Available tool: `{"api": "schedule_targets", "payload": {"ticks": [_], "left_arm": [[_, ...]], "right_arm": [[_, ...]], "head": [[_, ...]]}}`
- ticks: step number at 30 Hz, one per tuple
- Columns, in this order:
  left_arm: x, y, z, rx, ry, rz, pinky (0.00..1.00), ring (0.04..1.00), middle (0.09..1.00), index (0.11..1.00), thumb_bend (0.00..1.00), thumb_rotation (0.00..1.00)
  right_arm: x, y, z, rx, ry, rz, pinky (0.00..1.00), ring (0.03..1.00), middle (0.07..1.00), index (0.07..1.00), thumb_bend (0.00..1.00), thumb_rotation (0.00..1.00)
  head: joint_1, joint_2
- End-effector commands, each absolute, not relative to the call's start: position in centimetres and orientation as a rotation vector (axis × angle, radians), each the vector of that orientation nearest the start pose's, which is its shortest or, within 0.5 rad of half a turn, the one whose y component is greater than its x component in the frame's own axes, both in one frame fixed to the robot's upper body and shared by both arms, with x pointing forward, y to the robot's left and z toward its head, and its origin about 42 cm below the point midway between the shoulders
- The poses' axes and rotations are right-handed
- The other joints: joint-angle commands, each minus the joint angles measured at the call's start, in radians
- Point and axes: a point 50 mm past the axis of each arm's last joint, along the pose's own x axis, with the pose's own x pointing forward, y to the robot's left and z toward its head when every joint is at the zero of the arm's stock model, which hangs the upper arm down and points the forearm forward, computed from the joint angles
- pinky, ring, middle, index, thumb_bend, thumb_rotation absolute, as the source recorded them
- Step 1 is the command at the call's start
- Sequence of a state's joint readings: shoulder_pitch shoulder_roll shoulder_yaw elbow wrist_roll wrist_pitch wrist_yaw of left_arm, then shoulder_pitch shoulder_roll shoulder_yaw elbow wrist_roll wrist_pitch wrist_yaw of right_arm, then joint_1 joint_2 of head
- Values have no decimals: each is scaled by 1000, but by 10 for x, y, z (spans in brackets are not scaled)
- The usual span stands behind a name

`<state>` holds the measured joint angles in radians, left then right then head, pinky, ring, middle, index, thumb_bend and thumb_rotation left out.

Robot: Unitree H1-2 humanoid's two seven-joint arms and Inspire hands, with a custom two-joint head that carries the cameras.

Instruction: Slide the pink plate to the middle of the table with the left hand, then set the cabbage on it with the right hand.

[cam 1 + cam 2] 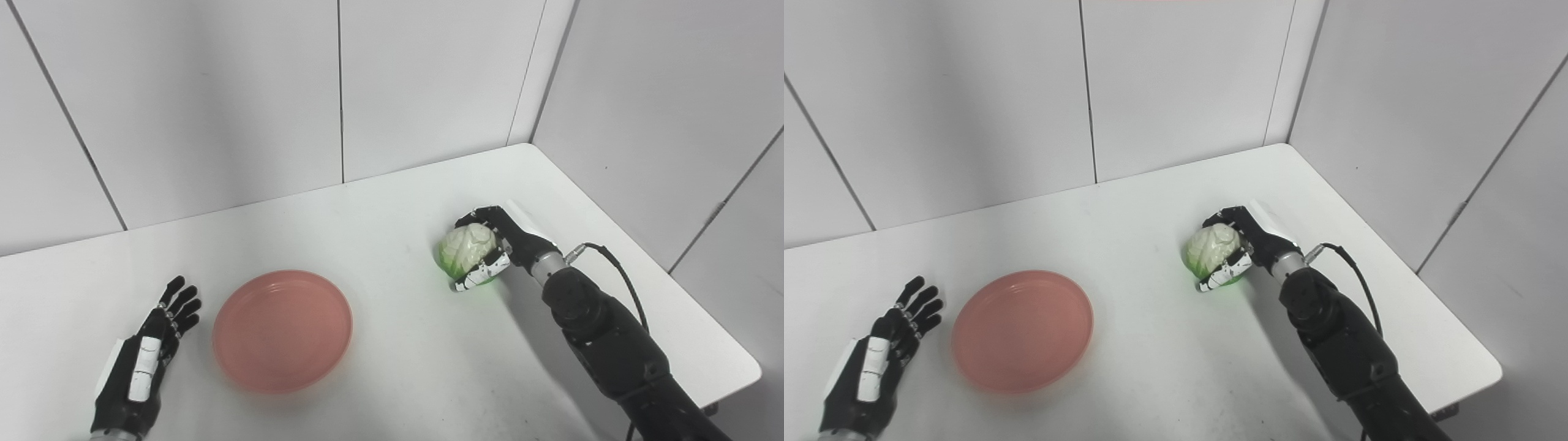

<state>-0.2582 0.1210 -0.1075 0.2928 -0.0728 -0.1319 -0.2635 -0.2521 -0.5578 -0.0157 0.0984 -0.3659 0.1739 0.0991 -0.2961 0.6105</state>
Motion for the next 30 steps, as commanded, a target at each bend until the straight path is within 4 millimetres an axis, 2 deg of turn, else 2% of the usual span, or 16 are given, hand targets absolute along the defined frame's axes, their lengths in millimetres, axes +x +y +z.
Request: {"api": "schedule_targets", "payload": {"ticks": [1, 10, 18, 21, 25, 30], "left_arm": [[342, 196, 76, 98, 57, -399, 919, 921, 932, 925, 869, 981], [334, 168, 79, 74, 52, -399, 933, 944, 956, 954, 819, 997], [335, 144, 80, 109, 82, -402, 975, 979, 968, 965, 880, 1000], [337, 134, 82, 128, 80, -405, 946, 973, 967, 951, 877, 1000], [339, 124, 83, 118, 94, -386, 933, 963, 961, 941, 888, 1000], [341, 110, 85, 120, 83, -388, 910, 956, 961, 938, 849, 1000]], "right_arm": [[361, -392, 219, -925, -26, -62, 393, 432, 445, 516, 527, 0], [362, -366, 260, -962, -174, 8, 402, 431, 449, 519, 526, 0], [371, -336, 293, -935, -277, 121, 381, 419, 451, 516, 525, 0], [375, -323, 300, -935, -309, 157, 362, 409, 451, 516, 525, 0], [380, -306, 305, -923, -340, 211, 358, 406, 452, 515, 525, 0], [388, -279, 302, -867, -385, 294, 351, 402, 456, 516, 524, 0]], "head": [[11, -2], [78, -20], [194, -33], [252, -37], [286, -36], [349, -28]]}}
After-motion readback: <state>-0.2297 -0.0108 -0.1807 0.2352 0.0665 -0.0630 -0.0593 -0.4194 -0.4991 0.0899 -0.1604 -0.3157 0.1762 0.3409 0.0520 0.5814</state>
